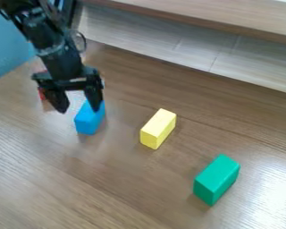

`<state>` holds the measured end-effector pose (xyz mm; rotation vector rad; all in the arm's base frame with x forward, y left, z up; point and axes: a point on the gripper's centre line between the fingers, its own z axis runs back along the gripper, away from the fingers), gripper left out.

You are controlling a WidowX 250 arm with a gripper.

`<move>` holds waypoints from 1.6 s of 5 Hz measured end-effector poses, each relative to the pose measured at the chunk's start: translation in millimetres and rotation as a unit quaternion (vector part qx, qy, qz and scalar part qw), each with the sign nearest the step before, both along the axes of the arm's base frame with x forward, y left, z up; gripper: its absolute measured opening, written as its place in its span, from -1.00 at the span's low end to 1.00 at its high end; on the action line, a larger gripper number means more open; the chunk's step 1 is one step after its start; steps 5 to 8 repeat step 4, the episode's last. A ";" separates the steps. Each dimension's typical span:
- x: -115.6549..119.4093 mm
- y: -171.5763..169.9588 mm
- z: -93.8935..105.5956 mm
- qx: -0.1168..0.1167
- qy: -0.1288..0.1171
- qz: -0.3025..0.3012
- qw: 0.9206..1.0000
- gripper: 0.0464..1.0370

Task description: Move the rectangle block from the middle to the left side of the table

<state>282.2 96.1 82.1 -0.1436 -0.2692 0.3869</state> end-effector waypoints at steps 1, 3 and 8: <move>-11.9 -0.7 28.1 0.004 -0.031 0.004 1.000 0.93; -44.3 -3.2 55.6 -0.007 -0.062 0.021 0.998 0.93; -57.7 -7.8 55.6 0.000 -0.074 0.010 0.997 0.93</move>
